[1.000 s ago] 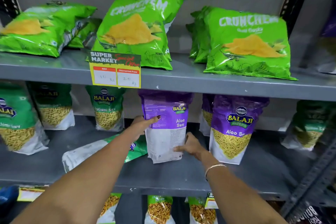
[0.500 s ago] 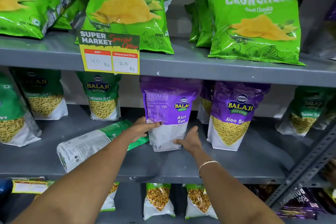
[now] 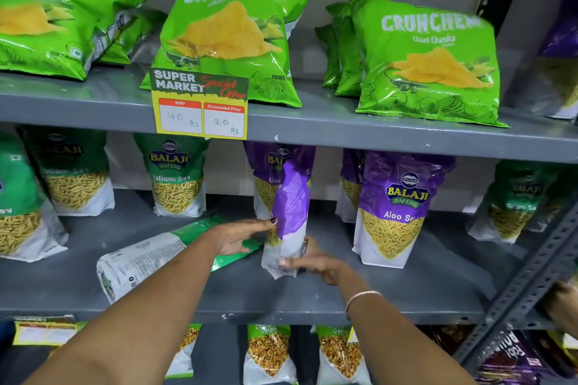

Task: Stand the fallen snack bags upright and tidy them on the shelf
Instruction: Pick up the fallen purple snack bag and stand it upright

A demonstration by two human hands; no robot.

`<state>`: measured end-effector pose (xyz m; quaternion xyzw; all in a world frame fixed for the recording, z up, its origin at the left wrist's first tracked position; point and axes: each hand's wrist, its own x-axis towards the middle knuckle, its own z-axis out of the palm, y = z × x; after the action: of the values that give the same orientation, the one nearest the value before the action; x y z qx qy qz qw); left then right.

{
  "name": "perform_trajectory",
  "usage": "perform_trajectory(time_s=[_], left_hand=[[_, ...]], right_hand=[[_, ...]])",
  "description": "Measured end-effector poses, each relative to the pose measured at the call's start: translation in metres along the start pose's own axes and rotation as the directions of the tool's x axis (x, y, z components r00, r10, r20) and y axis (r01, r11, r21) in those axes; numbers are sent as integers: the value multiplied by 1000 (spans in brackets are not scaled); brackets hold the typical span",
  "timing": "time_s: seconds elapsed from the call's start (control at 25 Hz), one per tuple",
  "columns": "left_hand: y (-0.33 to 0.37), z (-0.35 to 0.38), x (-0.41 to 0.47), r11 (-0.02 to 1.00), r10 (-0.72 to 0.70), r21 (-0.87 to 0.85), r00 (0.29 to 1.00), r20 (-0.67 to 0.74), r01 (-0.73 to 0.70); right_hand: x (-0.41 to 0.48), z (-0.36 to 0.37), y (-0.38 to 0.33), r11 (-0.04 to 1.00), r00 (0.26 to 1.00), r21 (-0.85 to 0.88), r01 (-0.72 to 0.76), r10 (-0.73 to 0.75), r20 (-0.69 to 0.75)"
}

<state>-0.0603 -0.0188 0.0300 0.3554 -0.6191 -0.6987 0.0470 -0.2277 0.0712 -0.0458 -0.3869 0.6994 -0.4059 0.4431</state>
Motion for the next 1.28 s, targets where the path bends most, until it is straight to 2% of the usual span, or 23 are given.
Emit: perform_trajectory(time_s=[0.12,0.2,0.32,0.4,0.48,0.6,0.72,0.88,1.04,1.12,1.2,1.28], left_hand=[[1,-6,1,1000,8,-4,1000,12,-8],[2,-5,4,999,20,27,997,-69,-18],[2,0,14,988,142,94,947,-288,-120],[1,3,27,975,222,112,904,-366,-194],[5,6,33,967,255,121,896,-363,-226],[1,0,47,979,199,103,948,-250,-178],[-2,0,46,979,182,140,938,-295,-145],[-4,3,43,974,203,177,901,-384,-144],[-11,12,42,972,228,160,860,-456,-173],[-17,13,43,973,227,146,859,-459,-179],[-15,17,33,973,222,159,874,-432,-169],[-12,8,22,961,231,234,885,-404,-144]], right_hand=[[-5,20,-4,998,982,-25,50,-54,-181],[-3,21,-2,994,965,5,113,-109,-241],[-2,4,1,988,980,60,140,-130,-154],[-4,-13,1,991,991,46,126,-124,-53],[0,-29,5,990,989,11,140,-141,36],[-1,-53,5,985,985,-28,168,-167,45],[3,-72,7,980,980,-10,198,-198,-12],[10,-79,6,972,973,-75,222,-226,-52],[2,-78,-3,983,982,-18,182,-181,44],[2,-75,-4,978,976,3,208,-208,61],[-1,-70,-7,974,975,-25,223,-223,15],[-3,-68,-14,971,984,-170,168,-175,-32]])
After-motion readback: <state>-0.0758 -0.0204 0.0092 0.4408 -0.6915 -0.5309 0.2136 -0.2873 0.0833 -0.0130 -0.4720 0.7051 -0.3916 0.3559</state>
